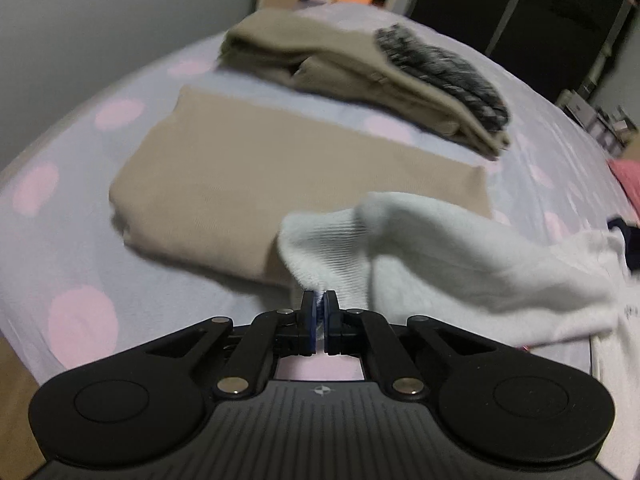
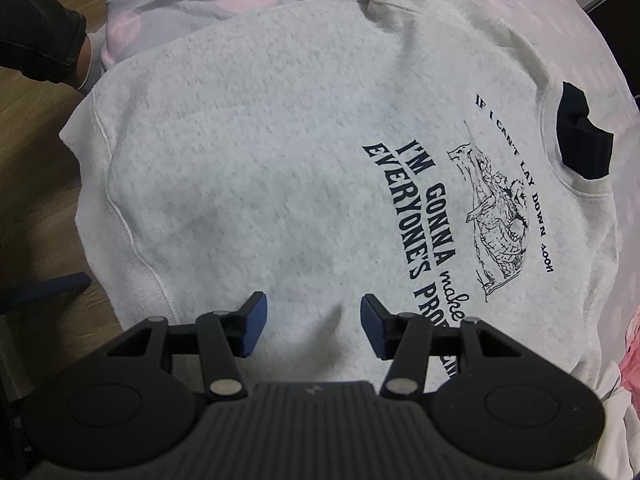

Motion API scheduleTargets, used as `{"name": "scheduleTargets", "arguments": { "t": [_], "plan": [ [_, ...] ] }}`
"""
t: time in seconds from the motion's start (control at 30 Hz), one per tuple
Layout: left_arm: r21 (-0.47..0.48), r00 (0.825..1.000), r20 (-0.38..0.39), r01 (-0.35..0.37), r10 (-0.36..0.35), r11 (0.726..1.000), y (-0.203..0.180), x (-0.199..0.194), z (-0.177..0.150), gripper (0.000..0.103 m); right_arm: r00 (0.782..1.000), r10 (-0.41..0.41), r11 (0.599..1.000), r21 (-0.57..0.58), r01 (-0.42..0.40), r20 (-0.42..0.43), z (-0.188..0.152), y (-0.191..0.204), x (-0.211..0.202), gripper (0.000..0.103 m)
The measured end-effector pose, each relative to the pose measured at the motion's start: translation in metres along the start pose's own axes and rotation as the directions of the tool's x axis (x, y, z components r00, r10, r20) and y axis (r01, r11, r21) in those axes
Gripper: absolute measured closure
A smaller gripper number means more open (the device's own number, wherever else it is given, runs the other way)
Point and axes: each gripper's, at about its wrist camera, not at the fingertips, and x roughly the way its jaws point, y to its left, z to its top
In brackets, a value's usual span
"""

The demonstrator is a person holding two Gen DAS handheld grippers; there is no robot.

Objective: Fold clothes

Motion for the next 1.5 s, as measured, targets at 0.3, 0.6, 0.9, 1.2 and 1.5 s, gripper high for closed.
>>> {"name": "scheduleTargets", "arguments": {
  "t": [0.3,0.6,0.9,1.2,1.5],
  "plan": [
    [0.065,0.969,0.182,0.159,-0.168,0.985,-0.063,-0.103,0.025,0.102,0.999,-0.035,0.999,0.008,0.035,0.033,-0.011,0.0,-0.015,0.048],
    [0.356,0.905,0.132,0.339,-0.405,0.871,-0.231,-0.147,-0.005,0.102,0.994,-0.08,0.996,0.047,0.077,0.077,-0.031,-0.002,-0.037,0.047],
    [0.642,0.82,-0.044,0.46,-0.57,0.613,-0.405,-0.165,-0.082,0.102,0.988,-0.128,0.984,0.138,0.115,0.088,-0.065,-0.02,-0.053,0.047],
    [0.842,0.851,-0.285,0.442,-0.442,0.31,-0.494,-0.113,-0.232,0.102,0.979,-0.173,0.958,0.249,0.141,0.111,-0.097,-0.044,-0.069,0.047],
    [0.913,0.892,-0.357,0.396,-0.277,0.099,-0.49,-0.094,-0.31,0.096,0.98,-0.083,0.962,0.272,0.032,0.178,-0.088,-0.047,-0.059,0.047]
  ]
}}
